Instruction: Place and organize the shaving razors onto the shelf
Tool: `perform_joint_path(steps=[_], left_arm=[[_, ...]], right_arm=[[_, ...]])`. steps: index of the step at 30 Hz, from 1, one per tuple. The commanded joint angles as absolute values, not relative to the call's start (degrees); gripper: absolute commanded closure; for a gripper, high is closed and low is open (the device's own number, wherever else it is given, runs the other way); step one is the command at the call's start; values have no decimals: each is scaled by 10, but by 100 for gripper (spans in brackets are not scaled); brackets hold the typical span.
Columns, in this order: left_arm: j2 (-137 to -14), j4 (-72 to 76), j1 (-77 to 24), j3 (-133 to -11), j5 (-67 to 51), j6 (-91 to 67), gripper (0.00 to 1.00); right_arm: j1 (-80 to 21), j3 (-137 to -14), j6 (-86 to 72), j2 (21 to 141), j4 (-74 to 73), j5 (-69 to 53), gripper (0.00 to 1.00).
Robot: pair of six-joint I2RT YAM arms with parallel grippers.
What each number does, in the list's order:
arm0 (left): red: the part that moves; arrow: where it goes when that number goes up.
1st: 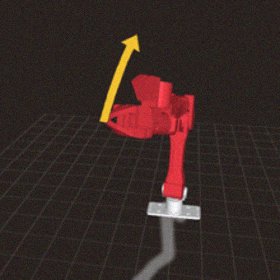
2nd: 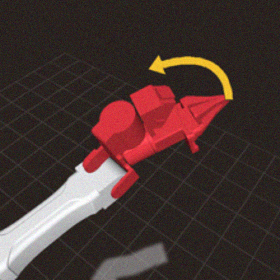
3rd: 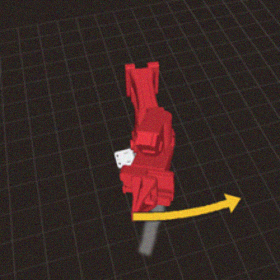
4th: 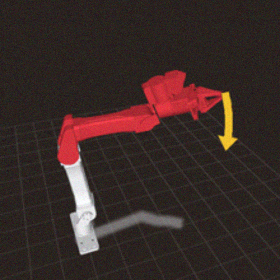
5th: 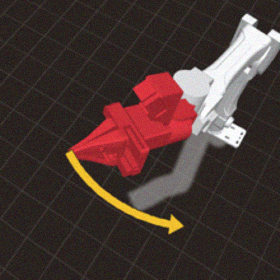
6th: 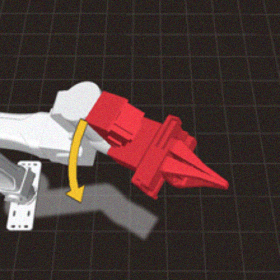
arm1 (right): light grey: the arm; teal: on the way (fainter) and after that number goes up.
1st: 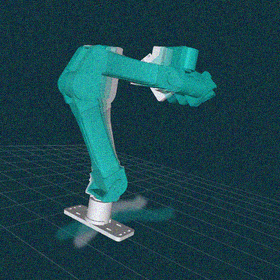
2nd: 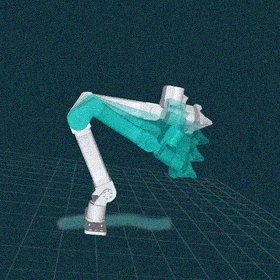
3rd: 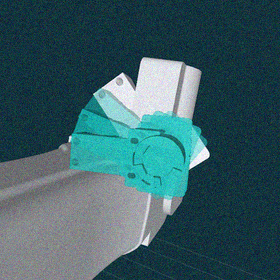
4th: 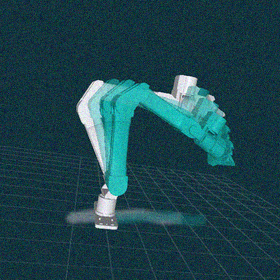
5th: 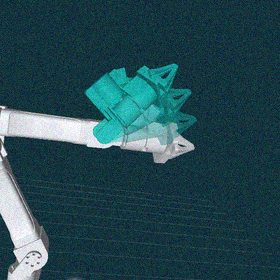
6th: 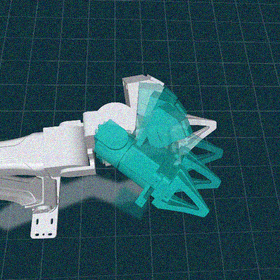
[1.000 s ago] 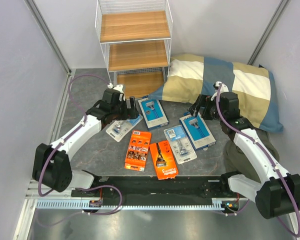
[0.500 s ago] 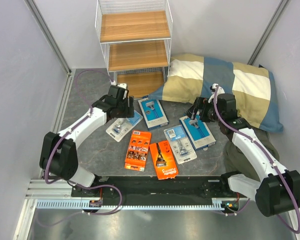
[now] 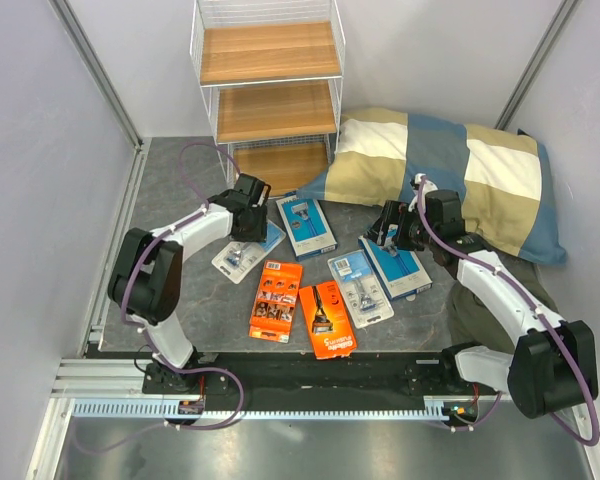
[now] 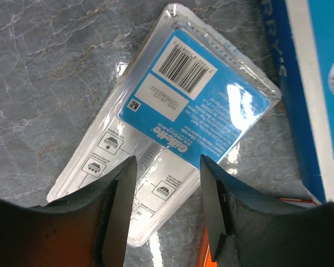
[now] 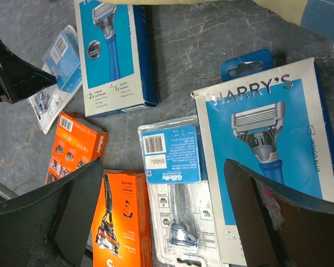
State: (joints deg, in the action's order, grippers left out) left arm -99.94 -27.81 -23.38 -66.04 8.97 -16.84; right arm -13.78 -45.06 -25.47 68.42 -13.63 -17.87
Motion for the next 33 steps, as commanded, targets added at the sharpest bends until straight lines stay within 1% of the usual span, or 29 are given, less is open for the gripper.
perform_joint_path(steps=[1,9,13,17,20,22,25,29,33], left_arm=[[-1010,-279,-230,-676,119,-161,43],[-1044,-282,-224,-678,122,-160,44],[-1059,-287,-224,-676,128,-166,47],[-1052,-295,-225,-670,144,-176,48],[-1021,-282,-225,-655,120,-174,43],[-1001,-263,-226,-636,114,-176,36],[-959,-240,-225,-612,110,-171,32],[-923,-221,-226,-591,117,-162,31],[-906,-208,-225,-571,124,-161,34]], right_arm=[[-141,-451,-255,691,-123,-192,2],[-142,-453,-253,700,-120,-194,2],[-142,-452,-254,693,-120,-194,2],[-142,-451,-256,679,-126,-193,2],[-142,-450,-256,674,-126,-192,2],[-142,-448,-258,674,-126,-194,2],[-142,-446,-258,671,-126,-195,2],[-142,-442,-259,667,-125,-195,2],[-143,-439,-260,664,-126,-198,2]])
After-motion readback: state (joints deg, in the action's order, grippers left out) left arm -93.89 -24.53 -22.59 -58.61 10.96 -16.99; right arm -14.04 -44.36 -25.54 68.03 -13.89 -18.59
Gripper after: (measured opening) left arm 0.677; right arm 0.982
